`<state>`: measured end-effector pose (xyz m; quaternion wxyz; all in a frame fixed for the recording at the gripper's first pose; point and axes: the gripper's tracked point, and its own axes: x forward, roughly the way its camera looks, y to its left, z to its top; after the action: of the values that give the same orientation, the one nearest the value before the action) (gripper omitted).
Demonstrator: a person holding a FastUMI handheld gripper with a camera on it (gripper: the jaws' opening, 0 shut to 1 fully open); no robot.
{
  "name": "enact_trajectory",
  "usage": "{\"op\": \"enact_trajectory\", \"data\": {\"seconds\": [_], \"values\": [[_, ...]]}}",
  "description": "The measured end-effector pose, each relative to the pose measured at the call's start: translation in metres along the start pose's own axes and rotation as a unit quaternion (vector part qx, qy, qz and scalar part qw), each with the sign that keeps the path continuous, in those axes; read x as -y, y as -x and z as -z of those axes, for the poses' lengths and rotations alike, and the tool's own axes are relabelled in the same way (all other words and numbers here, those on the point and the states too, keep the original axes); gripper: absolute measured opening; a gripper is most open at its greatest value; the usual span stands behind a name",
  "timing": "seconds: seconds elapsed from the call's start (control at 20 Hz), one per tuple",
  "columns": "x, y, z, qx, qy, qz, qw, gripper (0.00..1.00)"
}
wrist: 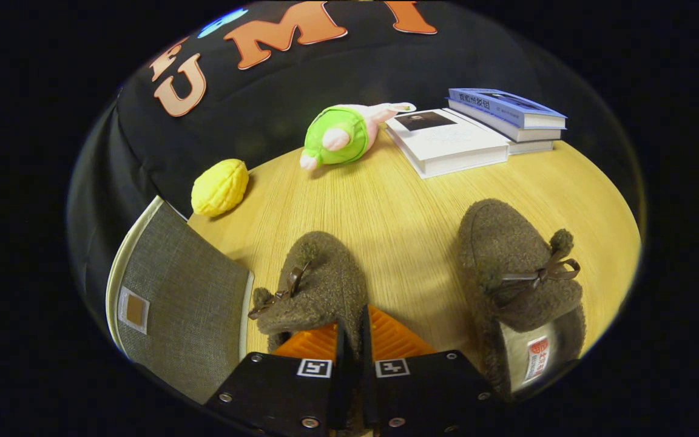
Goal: Open the storage box then place both shoes into the box .Put the left shoe in first, then the right shoe, with the right side of both shoes facing outward in a uniform manner.
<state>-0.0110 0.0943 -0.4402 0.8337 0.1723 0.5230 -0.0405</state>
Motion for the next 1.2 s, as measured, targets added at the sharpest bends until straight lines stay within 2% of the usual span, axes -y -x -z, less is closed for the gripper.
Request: {"op": "enact_trajectory", "data": {"seconds": [0.05,0.1,0.45,0.7,1.0,1.2], "values": [[0.0,0.003,0.0,0.001,-0.003,0.004,1.0,0.07],[-0.002,0.006,-0.003,0.005,-0.002,0.005,1.0,0.07],[-0.032,0.05,-0.029,0.024,-0.057,-0.032,0.998,0.07],[-0.068,0.098,-0.062,0.065,-0.079,-0.057,0.993,0.07],[-0.123,0.141,-0.096,0.109,-0.069,-0.085,0.988,0.07],[-0.177,0.148,-0.097,0.1,-0.057,-0.119,0.986,0.07]]}}
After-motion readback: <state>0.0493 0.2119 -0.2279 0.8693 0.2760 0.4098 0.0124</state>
